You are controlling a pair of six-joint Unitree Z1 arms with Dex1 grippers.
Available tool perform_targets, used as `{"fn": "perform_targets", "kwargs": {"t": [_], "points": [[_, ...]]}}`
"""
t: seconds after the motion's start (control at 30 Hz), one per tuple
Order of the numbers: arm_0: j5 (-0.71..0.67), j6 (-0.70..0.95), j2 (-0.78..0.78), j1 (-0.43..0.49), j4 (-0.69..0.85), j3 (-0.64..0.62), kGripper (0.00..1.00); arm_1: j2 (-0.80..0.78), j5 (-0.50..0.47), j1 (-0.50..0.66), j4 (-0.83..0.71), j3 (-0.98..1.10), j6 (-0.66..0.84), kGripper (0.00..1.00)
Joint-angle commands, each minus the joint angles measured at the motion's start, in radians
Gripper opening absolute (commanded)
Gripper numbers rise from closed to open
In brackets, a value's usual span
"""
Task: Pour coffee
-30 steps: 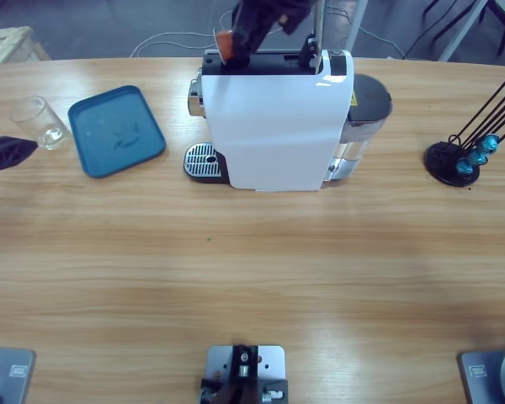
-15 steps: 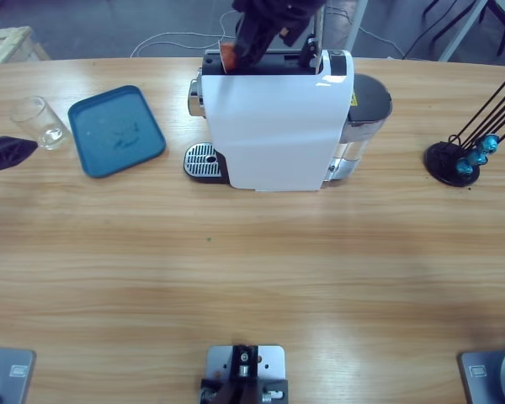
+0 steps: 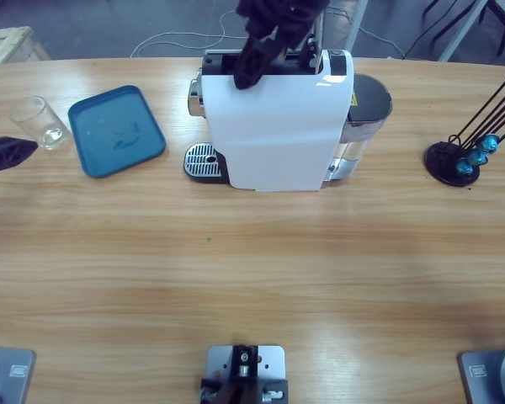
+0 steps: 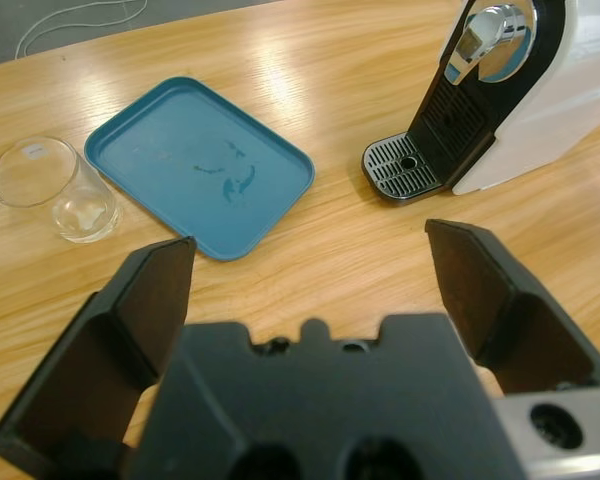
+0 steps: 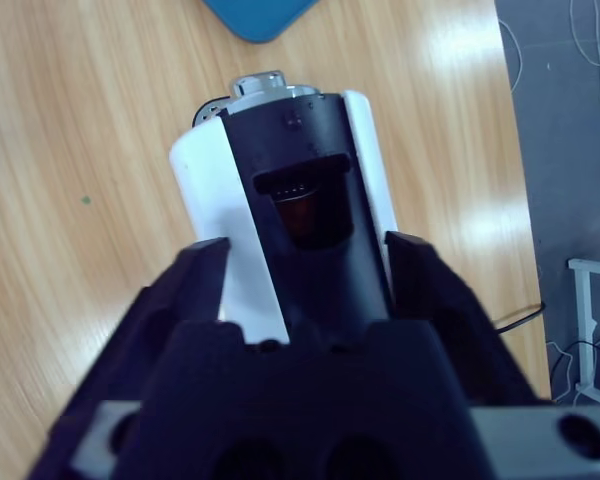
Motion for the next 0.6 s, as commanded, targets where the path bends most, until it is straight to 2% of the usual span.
{"fn": "perform_targets", "kwargs": {"t": [0.03, 0.07, 0.1, 0.13, 0.17, 0.2, 0.23, 0.33, 0.43, 0.47, 0.53, 0.6], "points": [[0.003, 0.012, -0.01, -0.003, -0.011, 0.041, 0.982, -0.011, 0.019, 0.076, 0.064, -0.172, 0.034, 0.952], [0.003, 0.012, -0.01, -0.003, -0.011, 0.041, 0.982, -0.032, 0.047, 0.092, 0.073, -0.201, 0.035, 0.997], [0.003, 0.012, -0.008, -0.003, -0.011, 0.041, 0.982, -0.049, 0.055, 0.112, 0.093, -0.236, 0.037, 0.977], [0.003, 0.012, -0.007, -0.003, -0.011, 0.041, 0.982, -0.064, 0.055, 0.131, 0.137, -0.286, 0.041, 0.829], [0.003, 0.012, -0.007, -0.003, -0.011, 0.04, 0.982, -0.076, 0.05, 0.147, 0.192, -0.351, 0.058, 0.535], [0.003, 0.012, -0.007, -0.003, -0.011, 0.04, 0.982, -0.089, 0.039, 0.157, 0.247, -0.413, 0.081, 0.163], [0.003, 0.012, -0.008, -0.003, -0.011, 0.04, 0.982, -0.105, 0.009, 0.167, 0.302, -0.465, 0.094, 0.0], [0.003, 0.012, -0.008, -0.003, -0.011, 0.041, 0.977, -0.191, -0.106, 0.192, 0.411, -0.48, 0.157, 0.0], [0.003, 0.012, -0.007, -0.003, -0.011, 0.04, 0.977, -0.347, -0.096, 0.186, 0.437, -0.414, 0.301, 0.0], [0.003, 0.012, -0.007, -0.003, -0.011, 0.04, 0.976, -0.399, -0.051, 0.154, 0.408, -0.342, 0.365, 0.0], [0.002, 0.012, -0.005, -0.003, -0.011, 0.04, 0.973, -0.513, 0.003, 0.115, 0.213, -0.098, 0.469, 0.0], [0.001, 0.012, -0.006, -0.003, -0.011, 0.04, 0.973, -0.614, -0.011, 0.091, -0.015, 0.15, 0.544, 0.0]]}}
